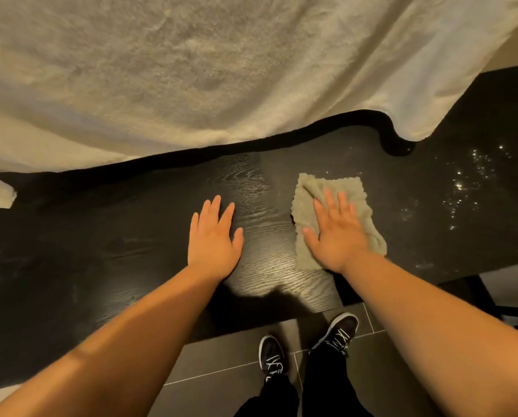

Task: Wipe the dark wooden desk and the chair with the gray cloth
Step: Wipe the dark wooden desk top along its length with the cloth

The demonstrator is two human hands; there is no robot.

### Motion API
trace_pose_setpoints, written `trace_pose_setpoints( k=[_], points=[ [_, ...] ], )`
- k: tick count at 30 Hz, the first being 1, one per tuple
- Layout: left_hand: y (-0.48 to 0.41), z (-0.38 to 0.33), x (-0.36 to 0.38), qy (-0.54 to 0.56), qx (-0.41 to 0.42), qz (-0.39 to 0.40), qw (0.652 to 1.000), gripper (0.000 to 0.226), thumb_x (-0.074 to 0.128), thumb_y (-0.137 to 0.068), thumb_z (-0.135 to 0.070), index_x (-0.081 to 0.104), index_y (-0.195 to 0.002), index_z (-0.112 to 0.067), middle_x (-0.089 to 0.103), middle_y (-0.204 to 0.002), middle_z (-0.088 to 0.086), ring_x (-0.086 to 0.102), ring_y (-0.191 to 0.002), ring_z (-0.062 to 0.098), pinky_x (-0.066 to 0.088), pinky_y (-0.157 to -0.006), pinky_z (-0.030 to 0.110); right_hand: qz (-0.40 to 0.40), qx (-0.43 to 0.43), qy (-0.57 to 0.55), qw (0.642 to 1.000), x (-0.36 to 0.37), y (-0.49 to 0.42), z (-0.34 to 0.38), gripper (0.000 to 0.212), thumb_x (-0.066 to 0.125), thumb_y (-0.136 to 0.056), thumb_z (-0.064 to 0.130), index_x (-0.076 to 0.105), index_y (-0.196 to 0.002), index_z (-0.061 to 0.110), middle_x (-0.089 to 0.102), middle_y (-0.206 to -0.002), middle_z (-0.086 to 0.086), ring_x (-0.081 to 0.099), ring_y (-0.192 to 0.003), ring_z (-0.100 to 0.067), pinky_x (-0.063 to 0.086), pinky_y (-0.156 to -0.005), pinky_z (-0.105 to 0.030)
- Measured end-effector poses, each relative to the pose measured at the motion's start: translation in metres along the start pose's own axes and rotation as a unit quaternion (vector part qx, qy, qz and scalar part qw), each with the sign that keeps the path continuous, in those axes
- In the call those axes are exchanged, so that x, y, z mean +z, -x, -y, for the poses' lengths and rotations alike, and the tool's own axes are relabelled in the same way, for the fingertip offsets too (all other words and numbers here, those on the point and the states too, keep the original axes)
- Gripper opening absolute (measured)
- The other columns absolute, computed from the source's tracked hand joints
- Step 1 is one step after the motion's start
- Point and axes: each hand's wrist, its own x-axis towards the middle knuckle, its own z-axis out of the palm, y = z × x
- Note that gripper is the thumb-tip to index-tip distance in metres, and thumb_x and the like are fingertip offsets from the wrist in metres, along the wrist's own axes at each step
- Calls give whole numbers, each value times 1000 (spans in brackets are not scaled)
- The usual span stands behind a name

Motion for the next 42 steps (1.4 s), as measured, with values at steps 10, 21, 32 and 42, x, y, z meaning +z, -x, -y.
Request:
trace_pose_setpoints(
  k=[10,21,32,42],
  points=[
    [-22,-14,12,-42,-21,20,999,71,33,-102,-54,16,-167,-29,7,-176,3,2,-163,25,7,-131,52,-15,-170,25,985,-2,-22,17,80,11,-99,70,14,-167,28,-16,-175,5,-23,-159,-18,-7,-130,-45],
    [-26,-17,8,-52,-35,43,997,72,31,-101,-55,13,-167,-31,3,-177,1,0,-163,24,7,-131,52,-12,-172,21,985,3,-12,51,79,21,-99,68,29,-164,25,4,-176,-4,-3,-162,-29,5,-131,-48],
    [-24,-17,10,-42,-26,6,999,70,42,-102,-53,24,-165,-29,17,-174,4,11,-162,27,12,-131,53,-54,-6,-42,998,-31,-71,-26,78,5,-104,65,10,-168,21,-10,-176,-5,-11,-161,-28,0,-131,-47],
    [-24,-17,9,-37,-25,13,999,71,36,-100,-54,24,-166,-28,15,-175,4,10,-162,26,12,-131,54,-26,-178,49,982,-18,-69,42,68,5,-103,49,18,-166,29,-3,-176,0,-7,-162,-25,-1,-131,-44]
  ],
)
